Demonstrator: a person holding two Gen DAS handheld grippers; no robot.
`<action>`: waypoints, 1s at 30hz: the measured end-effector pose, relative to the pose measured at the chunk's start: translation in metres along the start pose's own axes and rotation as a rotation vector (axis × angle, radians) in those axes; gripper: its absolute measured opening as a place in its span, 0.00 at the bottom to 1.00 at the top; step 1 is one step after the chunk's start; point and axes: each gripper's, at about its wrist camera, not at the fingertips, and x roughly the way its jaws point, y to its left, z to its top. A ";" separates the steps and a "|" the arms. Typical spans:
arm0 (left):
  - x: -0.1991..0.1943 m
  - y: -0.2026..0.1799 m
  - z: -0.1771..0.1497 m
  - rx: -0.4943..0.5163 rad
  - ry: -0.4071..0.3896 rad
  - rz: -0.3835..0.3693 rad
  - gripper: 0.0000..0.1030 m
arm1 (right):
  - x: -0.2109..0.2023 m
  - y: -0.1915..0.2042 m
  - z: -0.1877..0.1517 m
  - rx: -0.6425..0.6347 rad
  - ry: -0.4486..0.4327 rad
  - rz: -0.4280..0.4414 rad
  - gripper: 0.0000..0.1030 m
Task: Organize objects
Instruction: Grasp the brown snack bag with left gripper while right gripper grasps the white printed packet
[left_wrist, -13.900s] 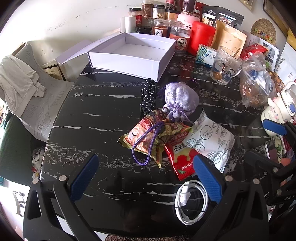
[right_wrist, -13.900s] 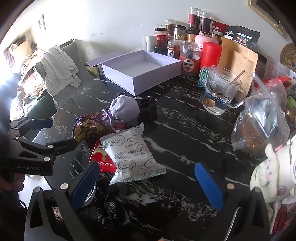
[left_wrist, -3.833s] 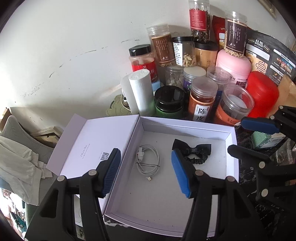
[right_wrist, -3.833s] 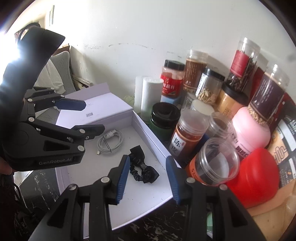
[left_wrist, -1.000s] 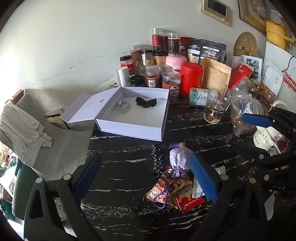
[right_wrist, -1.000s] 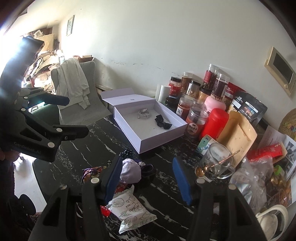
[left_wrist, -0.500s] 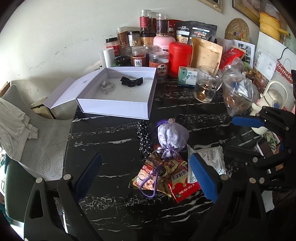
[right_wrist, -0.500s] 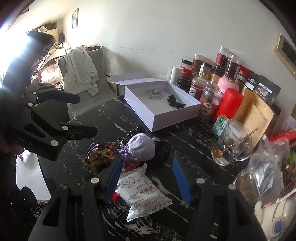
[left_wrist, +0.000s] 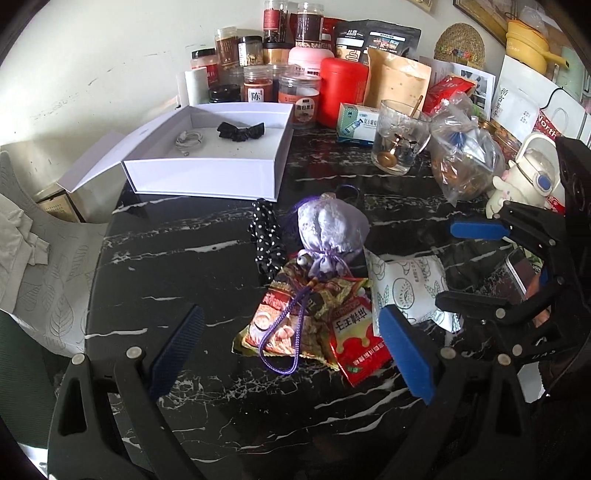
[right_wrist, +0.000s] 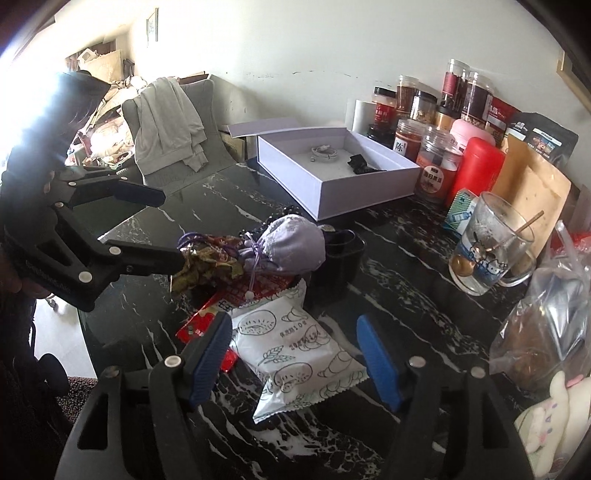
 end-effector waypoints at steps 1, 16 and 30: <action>0.003 0.001 -0.001 -0.002 0.005 -0.008 0.93 | 0.002 0.000 -0.002 -0.001 0.005 0.000 0.73; 0.058 0.012 0.001 0.016 0.063 -0.053 0.92 | 0.043 -0.006 -0.008 -0.068 0.087 0.075 0.81; 0.074 0.006 -0.005 0.026 0.088 -0.127 0.56 | 0.053 -0.013 -0.011 -0.008 0.125 0.138 0.80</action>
